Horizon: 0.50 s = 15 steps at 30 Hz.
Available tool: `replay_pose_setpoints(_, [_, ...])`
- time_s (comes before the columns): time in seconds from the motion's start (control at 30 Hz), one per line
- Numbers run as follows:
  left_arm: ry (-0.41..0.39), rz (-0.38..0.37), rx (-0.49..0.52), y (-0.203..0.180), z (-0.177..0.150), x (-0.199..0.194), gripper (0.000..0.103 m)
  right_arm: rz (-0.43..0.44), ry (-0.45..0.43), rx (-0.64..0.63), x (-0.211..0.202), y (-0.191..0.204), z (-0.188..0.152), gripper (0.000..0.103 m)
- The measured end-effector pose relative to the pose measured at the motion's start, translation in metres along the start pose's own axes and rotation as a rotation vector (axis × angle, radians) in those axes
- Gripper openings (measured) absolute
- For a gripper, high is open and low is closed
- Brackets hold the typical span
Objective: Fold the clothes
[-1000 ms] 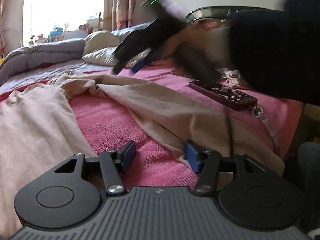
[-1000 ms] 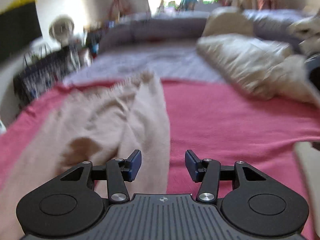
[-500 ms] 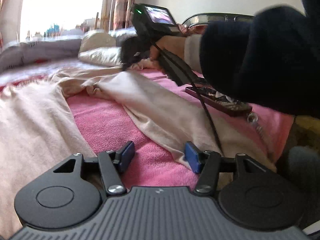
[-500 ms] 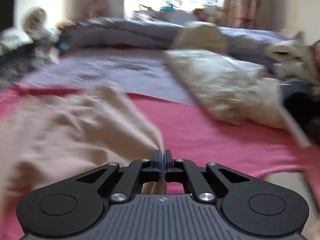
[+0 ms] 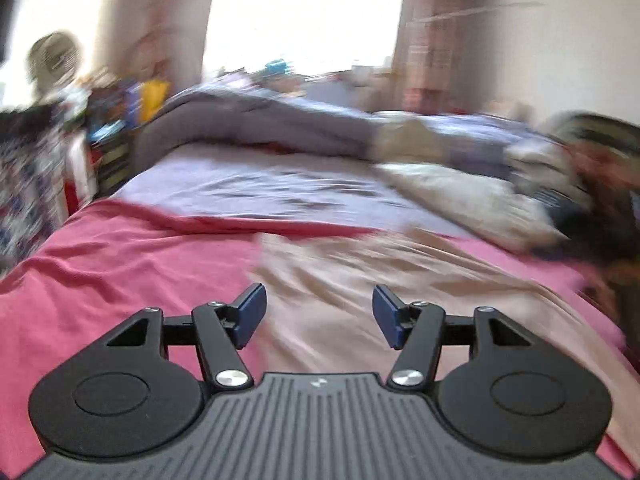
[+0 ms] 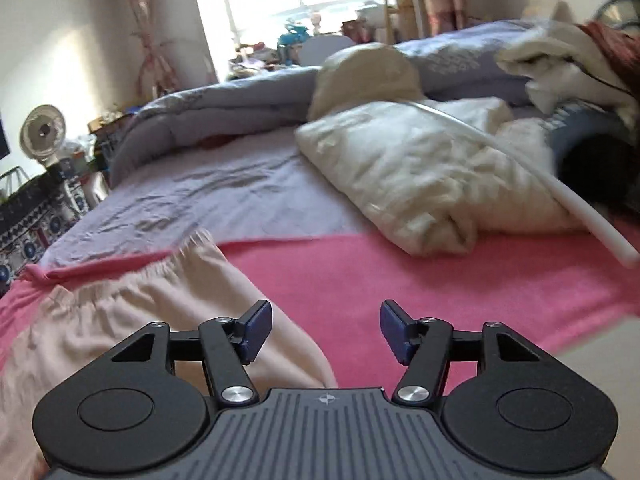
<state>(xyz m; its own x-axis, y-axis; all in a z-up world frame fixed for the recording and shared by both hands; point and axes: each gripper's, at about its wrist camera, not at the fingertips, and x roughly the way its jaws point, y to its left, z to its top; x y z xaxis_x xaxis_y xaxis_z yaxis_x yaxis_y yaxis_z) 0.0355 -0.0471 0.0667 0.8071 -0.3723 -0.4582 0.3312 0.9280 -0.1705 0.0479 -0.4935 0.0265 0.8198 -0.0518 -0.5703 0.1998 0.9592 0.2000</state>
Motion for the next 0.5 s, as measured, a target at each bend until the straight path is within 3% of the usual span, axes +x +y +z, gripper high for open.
replay_pose_setpoints(0.07, [0.045,0.023,-0.071,0.018,0.014,0.043,0.062,0.027,0.019,-0.033,0.026,0.016,0.010,0.066])
replay_pose_setpoints(0.17, [0.112,0.004,-0.142,0.030,0.022,0.090,0.071,0.069,0.062,-0.090,0.070,0.044,0.023,0.069])
replay_pose_setpoints(0.33, [0.191,0.045,-0.128,0.030,0.012,0.136,0.067,0.120,0.136,-0.182,0.137,0.089,0.036,0.072])
replay_pose_setpoints(0.37, [0.189,0.064,-0.079,0.025,0.012,0.139,0.047,0.146,0.159,-0.186,0.144,0.096,0.035,0.052])
replay_pose_setpoints(0.4, [0.196,0.071,-0.033,0.020,0.013,0.141,0.014,0.158,0.169,-0.204,0.147,0.102,0.033,0.042])
replay_pose_setpoints(0.43, [0.204,0.047,-0.017,0.017,0.014,0.143,0.002,0.158,0.161,-0.233,0.144,0.108,0.032,0.023])
replay_pose_setpoints(0.47, [0.202,0.030,-0.012,0.014,0.016,0.142,0.000,0.157,0.147,-0.264,0.140,0.112,0.031,0.008])
replay_pose_setpoints(0.5, [0.191,0.030,-0.002,0.012,0.018,0.140,0.000,0.156,0.132,-0.295,0.135,0.117,0.031,0.008])
